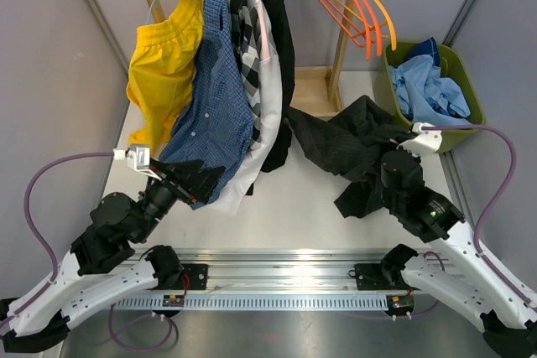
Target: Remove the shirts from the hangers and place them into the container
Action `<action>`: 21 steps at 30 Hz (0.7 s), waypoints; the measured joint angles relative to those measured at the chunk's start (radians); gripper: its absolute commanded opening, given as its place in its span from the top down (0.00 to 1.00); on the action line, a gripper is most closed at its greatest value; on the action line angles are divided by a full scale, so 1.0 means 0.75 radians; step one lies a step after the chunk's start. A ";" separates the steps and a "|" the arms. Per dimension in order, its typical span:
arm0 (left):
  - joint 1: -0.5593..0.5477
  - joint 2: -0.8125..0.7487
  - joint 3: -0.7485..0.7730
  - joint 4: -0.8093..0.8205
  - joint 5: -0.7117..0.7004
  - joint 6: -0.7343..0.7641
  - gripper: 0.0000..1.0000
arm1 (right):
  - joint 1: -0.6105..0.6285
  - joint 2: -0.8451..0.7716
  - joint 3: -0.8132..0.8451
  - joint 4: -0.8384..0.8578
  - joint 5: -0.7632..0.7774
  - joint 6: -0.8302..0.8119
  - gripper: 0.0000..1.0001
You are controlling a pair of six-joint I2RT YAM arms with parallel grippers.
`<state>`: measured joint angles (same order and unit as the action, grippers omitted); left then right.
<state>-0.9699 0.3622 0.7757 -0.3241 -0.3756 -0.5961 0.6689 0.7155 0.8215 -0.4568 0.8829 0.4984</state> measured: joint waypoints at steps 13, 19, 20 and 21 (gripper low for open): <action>0.000 0.074 0.000 0.000 0.123 -0.006 0.01 | -0.078 0.002 0.262 0.350 0.257 -0.475 1.00; 0.000 0.080 -0.001 0.003 0.153 -0.006 0.01 | -0.082 -0.084 0.296 0.806 0.349 -0.851 1.00; 0.000 0.080 -0.001 0.003 0.156 -0.006 0.01 | -0.082 -0.104 0.296 0.874 0.351 -0.902 1.00; 0.000 0.080 -0.001 0.003 0.158 -0.006 0.01 | -0.082 -0.128 0.296 0.940 0.353 -0.948 1.00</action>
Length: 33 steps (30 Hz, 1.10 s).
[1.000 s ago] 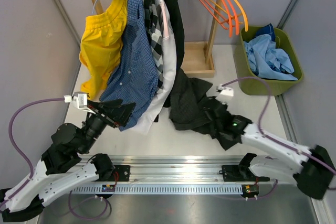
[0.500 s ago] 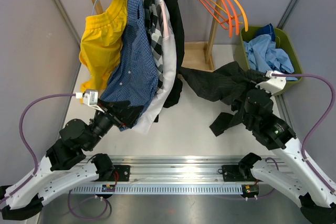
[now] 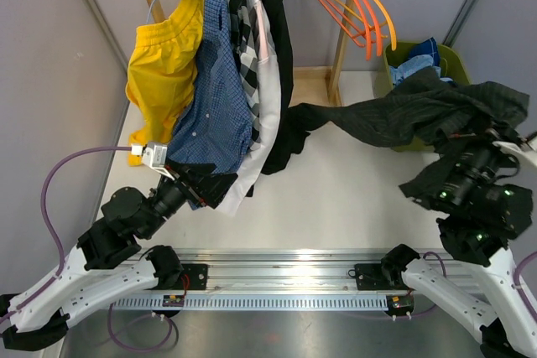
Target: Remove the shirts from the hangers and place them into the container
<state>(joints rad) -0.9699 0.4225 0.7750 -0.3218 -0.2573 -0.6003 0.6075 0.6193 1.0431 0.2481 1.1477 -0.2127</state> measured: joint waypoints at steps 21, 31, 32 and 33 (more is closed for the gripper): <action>0.000 -0.034 -0.042 0.013 0.015 -0.005 0.01 | -0.010 0.018 0.447 -0.440 -0.709 0.322 1.00; 0.000 -0.191 -0.085 -0.027 -0.022 -0.020 0.01 | -0.011 0.379 0.261 -0.921 -1.144 0.718 1.00; 0.000 -0.201 -0.085 -0.034 -0.027 -0.021 0.01 | -0.011 0.423 0.232 -0.965 -1.139 0.740 1.00; 0.000 -0.208 -0.085 -0.038 -0.033 -0.021 0.01 | -0.011 0.460 0.203 -1.000 -1.128 0.760 1.00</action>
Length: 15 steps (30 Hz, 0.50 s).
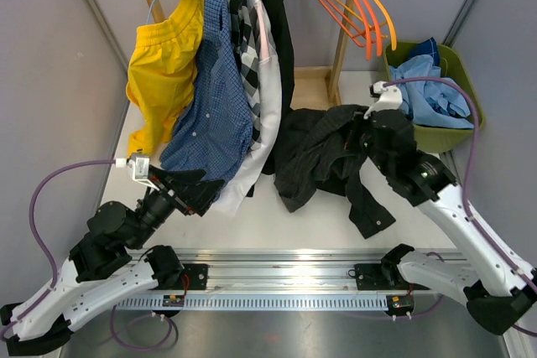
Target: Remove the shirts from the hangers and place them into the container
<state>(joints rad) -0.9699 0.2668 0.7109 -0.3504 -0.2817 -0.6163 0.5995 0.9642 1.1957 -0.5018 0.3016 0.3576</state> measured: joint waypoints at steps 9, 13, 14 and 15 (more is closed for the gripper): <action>0.000 -0.002 -0.014 -0.002 -0.010 -0.004 0.01 | -0.001 0.200 -0.126 -0.111 0.358 0.079 1.00; 0.000 -0.002 -0.015 -0.001 -0.014 -0.004 0.01 | -0.007 0.377 -0.121 -0.127 0.406 0.116 1.00; 0.000 -0.002 -0.015 -0.002 -0.015 -0.004 0.01 | -0.007 0.428 -0.130 -0.120 0.401 0.132 1.00; 0.000 -0.002 -0.015 -0.002 -0.016 -0.004 0.01 | -0.007 0.470 -0.151 -0.110 0.393 0.147 1.00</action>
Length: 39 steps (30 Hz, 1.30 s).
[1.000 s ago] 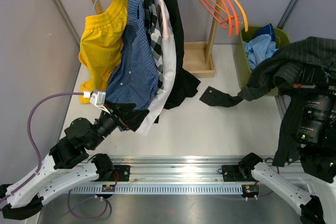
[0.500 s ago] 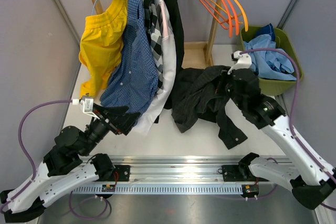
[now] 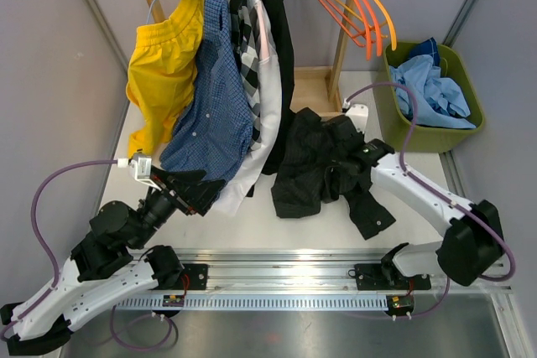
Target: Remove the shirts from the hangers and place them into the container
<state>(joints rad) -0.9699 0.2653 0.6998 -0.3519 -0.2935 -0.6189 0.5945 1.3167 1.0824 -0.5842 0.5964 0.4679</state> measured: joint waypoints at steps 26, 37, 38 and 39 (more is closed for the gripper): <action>0.000 -0.017 -0.009 -0.023 -0.009 0.000 0.01 | -0.131 0.560 -0.132 0.311 -0.146 0.100 0.01; 0.000 -0.035 -0.009 -0.024 -0.011 0.000 0.01 | -0.166 0.596 -0.105 0.398 -0.207 0.093 1.00; 0.000 -0.035 -0.009 -0.024 -0.011 0.000 0.01 | -0.175 0.595 -0.104 0.400 -0.219 0.094 1.00; 0.000 -0.035 -0.009 -0.024 -0.011 0.000 0.01 | -0.185 0.594 -0.104 0.403 -0.235 0.094 1.00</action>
<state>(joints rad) -0.9699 0.2394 0.6933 -0.3698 -0.3019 -0.6189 0.4561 1.7622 1.0046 -0.2817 0.4198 0.5385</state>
